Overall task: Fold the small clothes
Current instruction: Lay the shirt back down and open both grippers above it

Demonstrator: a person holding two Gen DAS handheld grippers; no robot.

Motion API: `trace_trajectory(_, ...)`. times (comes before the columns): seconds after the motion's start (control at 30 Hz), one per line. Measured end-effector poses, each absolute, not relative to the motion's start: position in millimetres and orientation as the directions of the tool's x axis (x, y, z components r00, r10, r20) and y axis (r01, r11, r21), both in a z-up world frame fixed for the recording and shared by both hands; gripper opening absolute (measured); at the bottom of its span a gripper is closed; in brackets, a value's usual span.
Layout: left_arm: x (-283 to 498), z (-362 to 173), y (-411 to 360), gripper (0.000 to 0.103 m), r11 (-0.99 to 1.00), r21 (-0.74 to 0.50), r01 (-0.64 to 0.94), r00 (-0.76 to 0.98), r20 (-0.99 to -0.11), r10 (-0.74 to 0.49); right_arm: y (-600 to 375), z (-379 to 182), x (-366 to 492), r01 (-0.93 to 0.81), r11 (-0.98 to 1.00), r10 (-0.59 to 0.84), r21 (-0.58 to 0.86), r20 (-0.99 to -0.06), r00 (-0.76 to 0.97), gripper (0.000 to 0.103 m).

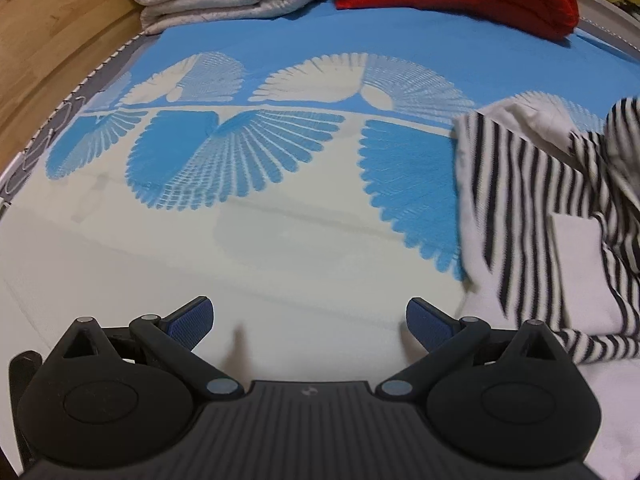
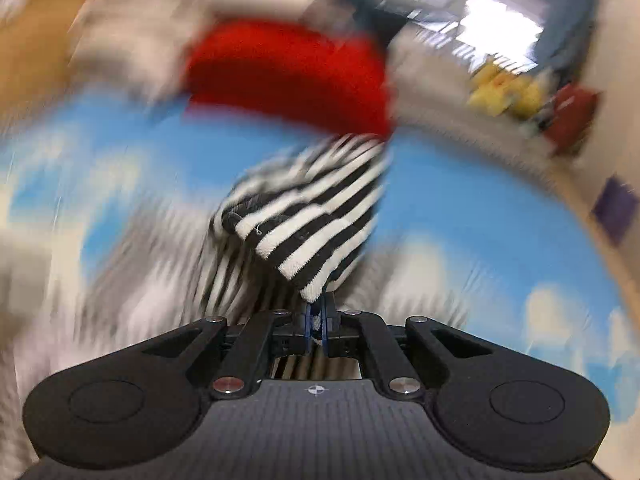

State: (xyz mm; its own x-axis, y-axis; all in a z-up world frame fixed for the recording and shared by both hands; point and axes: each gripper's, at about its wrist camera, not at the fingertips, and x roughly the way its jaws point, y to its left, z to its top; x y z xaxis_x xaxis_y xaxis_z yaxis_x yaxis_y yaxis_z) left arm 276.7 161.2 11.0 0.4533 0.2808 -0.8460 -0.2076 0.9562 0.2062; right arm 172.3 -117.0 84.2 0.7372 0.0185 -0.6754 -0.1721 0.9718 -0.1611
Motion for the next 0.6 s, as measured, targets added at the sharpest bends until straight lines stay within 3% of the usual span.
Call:
trace_trajectory(0.1, 271, 11, 152, 0.103, 0.963, 0.198, -0.183, 0.458, -0.85, 0.261, -97, -10, 148, -0.274, 0.933, -0.016, -0.234, -0.786, 0.618, 0.008)
trace_trajectory(0.17, 266, 14, 147, 0.103, 0.968, 0.188, -0.168, 0.476, -0.844, 0.247, -93, -24, 124, -0.274, 0.919, -0.034, -0.283, -0.749, 0.661, 0.013)
trace_trajectory(0.2, 265, 16, 145, 0.103, 0.97, 0.182, -0.161, 0.487, -0.84, 0.238, -93, -20, 117, -0.303, 0.913, -0.006, -0.272, -0.753, 0.658, 0.024)
trace_trajectory(0.23, 264, 17, 144, 0.103, 0.972, 0.177, -0.156, 0.496, -0.836, 0.232, -92, -15, 111, -0.337, 0.91, 0.031, -0.243, -0.77, 0.637, 0.045)
trace_trajectory(0.3, 264, 22, 141, 0.103, 0.975, 0.161, -0.156, 0.523, -0.823, 0.22, -100, 11, 115, -0.346, 0.921, 0.093, -0.178, -0.763, 0.639, 0.064)
trace_trajectory(0.47, 265, 32, 126, 0.103, 0.985, 0.117, -0.123, 0.579, -0.798, 0.167, -127, 70, 142, -0.202, 0.974, 0.113, -0.106, -0.545, 0.831, 0.06)
trace_trajectory(0.5, 265, 31, 122, 0.103, 0.986, 0.124, -0.108, 0.58, -0.798, 0.164, -130, 69, 152, -0.169, 0.981, 0.1, -0.091, -0.511, 0.854, 0.051)
trace_trajectory(0.53, 266, 30, 119, 0.103, 0.986, 0.14, -0.092, 0.577, -0.799, 0.168, -133, 68, 172, -0.139, 0.986, 0.074, -0.093, -0.501, 0.862, 0.033)
trace_trajectory(0.6, 265, 25, 116, 0.103, 0.981, 0.183, -0.071, 0.576, -0.795, 0.19, -127, 48, 195, -0.128, 0.985, 0.044, -0.114, -0.556, 0.83, 0.025)
